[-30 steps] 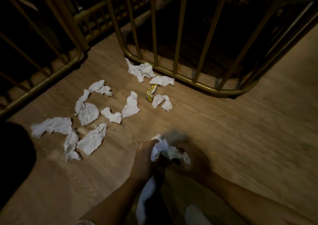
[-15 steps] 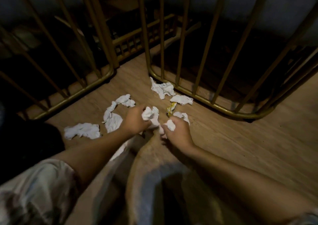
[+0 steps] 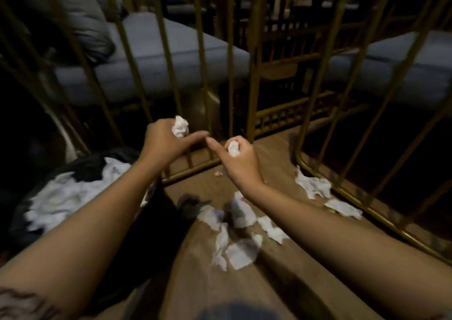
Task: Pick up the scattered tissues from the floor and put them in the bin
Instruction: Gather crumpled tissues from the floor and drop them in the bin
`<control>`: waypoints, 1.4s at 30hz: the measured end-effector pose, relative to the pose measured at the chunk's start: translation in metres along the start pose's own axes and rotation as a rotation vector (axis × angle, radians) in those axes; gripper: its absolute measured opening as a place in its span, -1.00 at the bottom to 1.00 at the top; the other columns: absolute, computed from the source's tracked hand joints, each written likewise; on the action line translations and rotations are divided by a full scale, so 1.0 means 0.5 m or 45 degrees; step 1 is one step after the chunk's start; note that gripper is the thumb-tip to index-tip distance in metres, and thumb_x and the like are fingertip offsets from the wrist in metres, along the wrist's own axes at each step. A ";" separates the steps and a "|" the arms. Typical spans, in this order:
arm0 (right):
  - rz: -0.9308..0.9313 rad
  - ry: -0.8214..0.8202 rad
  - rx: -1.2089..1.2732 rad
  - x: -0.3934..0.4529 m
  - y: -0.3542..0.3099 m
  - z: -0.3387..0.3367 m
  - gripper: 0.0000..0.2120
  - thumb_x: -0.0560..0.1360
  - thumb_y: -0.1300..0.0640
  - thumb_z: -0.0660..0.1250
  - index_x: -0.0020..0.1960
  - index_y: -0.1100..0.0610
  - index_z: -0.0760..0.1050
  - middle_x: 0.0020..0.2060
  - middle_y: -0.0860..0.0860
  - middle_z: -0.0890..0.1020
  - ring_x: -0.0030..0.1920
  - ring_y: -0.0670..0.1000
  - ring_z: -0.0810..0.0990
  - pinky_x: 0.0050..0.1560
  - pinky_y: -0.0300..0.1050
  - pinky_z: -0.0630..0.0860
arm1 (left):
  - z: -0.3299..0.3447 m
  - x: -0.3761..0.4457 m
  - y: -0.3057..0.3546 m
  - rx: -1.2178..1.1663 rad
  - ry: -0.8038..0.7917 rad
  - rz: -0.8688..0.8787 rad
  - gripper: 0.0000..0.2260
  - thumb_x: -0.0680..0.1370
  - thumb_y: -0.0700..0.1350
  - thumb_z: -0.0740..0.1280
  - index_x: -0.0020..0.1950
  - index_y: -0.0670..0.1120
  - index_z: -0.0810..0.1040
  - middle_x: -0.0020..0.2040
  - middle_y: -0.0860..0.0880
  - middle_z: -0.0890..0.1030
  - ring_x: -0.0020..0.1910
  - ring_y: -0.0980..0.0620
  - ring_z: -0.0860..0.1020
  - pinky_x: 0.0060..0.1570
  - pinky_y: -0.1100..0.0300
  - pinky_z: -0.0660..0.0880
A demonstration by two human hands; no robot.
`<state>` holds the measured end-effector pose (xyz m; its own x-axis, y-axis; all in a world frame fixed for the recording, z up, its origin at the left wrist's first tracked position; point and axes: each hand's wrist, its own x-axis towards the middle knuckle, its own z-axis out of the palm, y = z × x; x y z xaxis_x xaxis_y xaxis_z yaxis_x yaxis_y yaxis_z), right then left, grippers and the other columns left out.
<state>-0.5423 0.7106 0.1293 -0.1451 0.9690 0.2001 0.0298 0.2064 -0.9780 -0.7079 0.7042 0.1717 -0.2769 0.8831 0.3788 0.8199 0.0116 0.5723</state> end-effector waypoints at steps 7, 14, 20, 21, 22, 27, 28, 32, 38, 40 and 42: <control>-0.041 -0.136 0.081 -0.024 -0.009 0.258 -0.44 0.60 -0.13 0.09 -0.34 0.30 0.40 -0.50 0.12 0.43 -0.41 0.11 0.47 -0.33 0.01 0.40 | -0.190 -0.037 -0.179 -0.190 0.443 -0.533 -0.62 0.63 -0.04 0.15 -0.25 -0.21 0.56 -0.31 -0.19 0.52 -0.22 -0.03 0.57 -0.27 0.17 0.31; -0.175 -0.245 -0.628 -0.034 0.025 0.435 -0.83 0.60 0.08 0.17 0.04 0.14 0.48 0.01 0.11 0.58 0.08 0.10 0.50 0.08 0.00 0.38 | -0.148 -0.105 -0.337 -0.099 0.191 -0.551 -0.69 0.47 -0.39 0.29 0.17 -0.16 0.51 0.11 -0.16 0.59 0.10 -0.12 0.56 0.02 0.19 0.41; -0.245 -0.858 -1.310 -0.018 0.024 0.429 -0.67 0.63 0.02 0.07 0.35 0.08 0.31 0.41 0.13 0.33 0.51 0.18 0.04 0.49 0.20 -0.14 | -0.109 -0.142 -0.366 -0.204 -0.037 -0.678 -0.67 0.52 -0.37 0.23 0.23 -0.15 0.57 0.19 -0.16 0.61 0.17 -0.12 0.55 0.19 0.08 0.48; -0.242 -0.900 -1.254 -0.008 0.020 0.425 -0.66 0.63 0.06 0.07 0.38 0.07 0.29 0.45 0.12 0.29 0.54 0.17 -0.03 0.50 0.18 -0.15 | -0.113 -0.139 -0.361 -0.242 0.002 -0.660 -0.67 0.53 -0.37 0.21 0.25 -0.16 0.56 0.21 -0.16 0.60 0.19 -0.10 0.54 0.19 0.12 0.46; -0.251 -0.911 -1.178 0.003 0.016 0.419 -0.65 0.62 0.11 0.09 0.39 0.08 0.29 0.46 0.12 0.28 0.54 0.16 -0.05 0.50 0.15 -0.10 | -0.119 -0.135 -0.354 -0.270 0.051 -0.631 -0.67 0.55 -0.37 0.19 0.25 -0.17 0.55 0.22 -0.15 0.59 0.20 -0.09 0.53 0.17 0.16 0.44; -0.430 -0.827 -0.910 0.043 0.002 0.362 -0.55 0.51 0.33 0.18 0.38 0.15 0.34 0.35 0.14 0.38 0.45 0.14 0.20 0.45 0.05 0.21 | -0.138 -0.092 -0.315 -0.244 0.238 -0.482 -0.76 0.57 -0.30 0.28 0.21 -0.14 0.58 0.16 -0.12 0.62 0.17 -0.07 0.56 0.12 0.18 0.42; -0.473 -0.810 -0.888 0.050 0.002 0.343 -0.54 0.49 0.34 0.19 0.37 0.15 0.36 0.33 0.12 0.41 0.41 0.11 0.26 0.42 0.01 0.26 | -0.135 -0.085 -0.304 -0.227 0.274 -0.450 -0.78 0.57 -0.28 0.30 0.18 -0.12 0.59 0.12 -0.10 0.63 0.14 -0.06 0.57 0.10 0.17 0.45; -0.662 -0.635 -0.786 0.083 0.032 0.251 -0.59 0.44 0.34 0.19 0.27 0.16 0.46 0.18 0.09 0.52 0.24 0.06 0.45 0.26 -0.08 0.41 | -0.100 -0.074 -0.235 -0.192 0.304 -0.164 -0.85 0.55 -0.21 0.33 0.06 -0.04 0.61 -0.01 0.00 0.63 -0.02 0.09 0.58 -0.01 0.26 0.47; -0.368 -0.424 -0.586 0.134 0.152 0.099 -0.82 0.55 0.27 0.25 0.09 0.07 0.50 -0.07 0.00 0.62 -0.04 -0.06 0.59 -0.06 -0.15 0.53 | 0.015 -0.099 -0.124 -0.195 0.005 0.263 -0.90 0.52 -0.20 0.36 -0.01 -0.05 0.62 -0.13 0.06 0.60 -0.18 0.22 0.53 -0.19 0.48 0.38; -0.236 -0.377 -0.534 0.144 0.193 0.049 -0.84 0.56 0.27 0.23 0.04 0.04 0.48 -0.18 -0.01 0.63 -0.17 -0.16 0.60 -0.15 -0.17 0.55 | 0.064 -0.106 -0.103 -0.116 -0.159 0.304 -0.90 0.52 -0.15 0.35 0.00 -0.03 0.63 -0.11 0.05 0.63 -0.14 0.17 0.55 -0.13 0.34 0.47; -0.131 -0.369 -0.565 0.140 0.232 -0.001 -0.88 0.58 0.26 0.21 0.02 0.10 0.49 -0.23 0.02 0.63 -0.27 -0.24 0.57 -0.23 -0.28 0.50 | 0.113 -0.106 -0.091 -0.020 -0.326 0.295 -0.90 0.52 -0.10 0.32 -0.02 -0.02 0.62 -0.12 0.05 0.63 -0.14 0.11 0.57 -0.12 0.18 0.52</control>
<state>-0.5482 0.8023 0.0298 -0.4341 0.8766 0.2078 0.4071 0.3966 -0.8228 -0.7023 0.6831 0.0845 0.0519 0.9504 0.3066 0.8382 -0.2084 0.5040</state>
